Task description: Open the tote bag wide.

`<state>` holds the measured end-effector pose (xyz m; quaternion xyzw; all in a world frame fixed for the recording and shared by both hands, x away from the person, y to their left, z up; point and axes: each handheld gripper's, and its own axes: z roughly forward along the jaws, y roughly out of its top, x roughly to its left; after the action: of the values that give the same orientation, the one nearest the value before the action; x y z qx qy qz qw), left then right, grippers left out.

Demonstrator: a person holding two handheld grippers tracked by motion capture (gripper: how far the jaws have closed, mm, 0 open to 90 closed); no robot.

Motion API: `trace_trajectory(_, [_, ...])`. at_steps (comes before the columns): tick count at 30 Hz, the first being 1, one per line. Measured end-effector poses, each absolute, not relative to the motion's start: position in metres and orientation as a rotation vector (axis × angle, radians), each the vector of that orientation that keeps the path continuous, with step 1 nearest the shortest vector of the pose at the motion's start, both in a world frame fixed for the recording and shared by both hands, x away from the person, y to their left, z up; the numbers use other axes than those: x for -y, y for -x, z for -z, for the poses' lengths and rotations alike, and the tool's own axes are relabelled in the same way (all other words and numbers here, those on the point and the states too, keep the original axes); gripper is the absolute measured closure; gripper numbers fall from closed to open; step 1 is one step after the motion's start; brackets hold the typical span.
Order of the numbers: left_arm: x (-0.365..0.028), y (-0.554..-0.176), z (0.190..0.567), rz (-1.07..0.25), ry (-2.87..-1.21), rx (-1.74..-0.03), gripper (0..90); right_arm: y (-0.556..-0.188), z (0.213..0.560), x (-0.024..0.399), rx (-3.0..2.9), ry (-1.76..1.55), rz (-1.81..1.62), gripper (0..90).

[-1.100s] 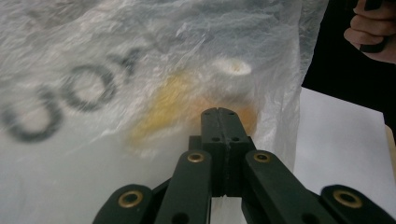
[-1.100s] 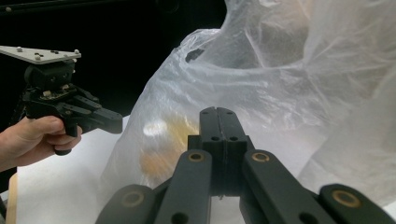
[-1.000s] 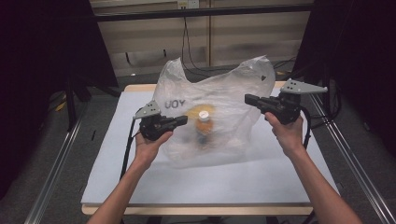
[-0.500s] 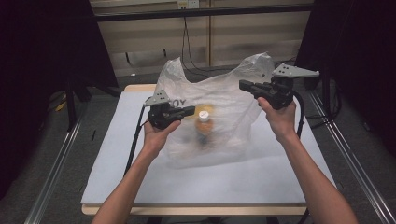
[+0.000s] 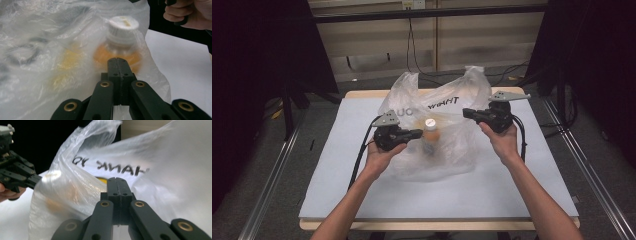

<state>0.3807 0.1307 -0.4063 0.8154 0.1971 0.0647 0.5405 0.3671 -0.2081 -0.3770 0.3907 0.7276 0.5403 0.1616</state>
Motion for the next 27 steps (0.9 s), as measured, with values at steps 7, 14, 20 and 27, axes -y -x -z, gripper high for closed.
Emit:
trace_trajectory(7, [-0.134,-0.378,0.43,-0.128,-2.015,-0.469,90.0,-0.365,0.399,0.194,-2.163,-1.105,-1.529,90.0])
trace_trajectory(14, [-0.127,-0.376,0.446,-0.127,-2.075,-0.467,90.0,-0.358,0.411,0.178,-2.236,-1.074,-1.545,90.0])
trace_trajectory(20, [-0.126,-0.383,0.464,-0.1,-2.111,-0.53,90.0,-0.35,0.428,0.166,-2.32,-1.04,-1.533,90.0])
trace_trajectory(27, [-0.137,-0.393,0.48,-0.095,-2.142,-0.604,90.0,-0.348,0.449,0.158,-2.401,-1.04,-1.475,90.0])
